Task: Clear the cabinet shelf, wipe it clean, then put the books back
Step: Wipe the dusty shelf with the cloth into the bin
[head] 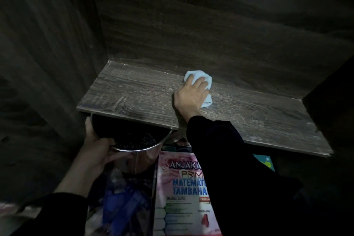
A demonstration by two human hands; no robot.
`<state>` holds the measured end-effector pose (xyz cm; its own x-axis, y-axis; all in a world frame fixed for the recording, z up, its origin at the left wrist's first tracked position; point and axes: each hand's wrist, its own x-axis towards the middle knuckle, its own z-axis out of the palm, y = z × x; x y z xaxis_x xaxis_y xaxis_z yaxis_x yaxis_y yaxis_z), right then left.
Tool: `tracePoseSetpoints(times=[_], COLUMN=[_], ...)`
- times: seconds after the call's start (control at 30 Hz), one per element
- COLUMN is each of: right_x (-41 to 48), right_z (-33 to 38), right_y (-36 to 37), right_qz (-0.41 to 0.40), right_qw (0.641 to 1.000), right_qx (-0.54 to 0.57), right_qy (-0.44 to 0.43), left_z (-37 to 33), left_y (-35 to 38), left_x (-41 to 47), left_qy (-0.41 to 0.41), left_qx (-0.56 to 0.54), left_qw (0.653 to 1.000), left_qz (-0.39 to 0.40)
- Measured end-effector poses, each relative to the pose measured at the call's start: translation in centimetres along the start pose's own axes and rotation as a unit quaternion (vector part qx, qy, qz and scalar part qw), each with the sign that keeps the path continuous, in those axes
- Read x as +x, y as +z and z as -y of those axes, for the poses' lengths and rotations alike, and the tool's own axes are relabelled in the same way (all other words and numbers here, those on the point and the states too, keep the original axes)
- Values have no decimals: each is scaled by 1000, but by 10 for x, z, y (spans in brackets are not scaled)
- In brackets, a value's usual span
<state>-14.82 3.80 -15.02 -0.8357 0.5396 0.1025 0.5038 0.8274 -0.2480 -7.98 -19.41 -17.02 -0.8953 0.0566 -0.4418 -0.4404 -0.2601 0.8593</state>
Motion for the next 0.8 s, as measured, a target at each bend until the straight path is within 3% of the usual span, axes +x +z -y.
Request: tracePoseSetpoints(times=[0.33,0.8], right_x=[-12,-74], right_z=[29,60], right_y=[-2,6], right_qz=[50,135], right_qw=[976,879], right_qx=[44,161], right_qy=[-208,-428], left_z=[-2,-9], left_y=[1,2], left_x=[-4,-15], left_qy=[-2,-6], left_qx=[-7,20], left_qw=[1000,1000], left_qz=[-1,-22])
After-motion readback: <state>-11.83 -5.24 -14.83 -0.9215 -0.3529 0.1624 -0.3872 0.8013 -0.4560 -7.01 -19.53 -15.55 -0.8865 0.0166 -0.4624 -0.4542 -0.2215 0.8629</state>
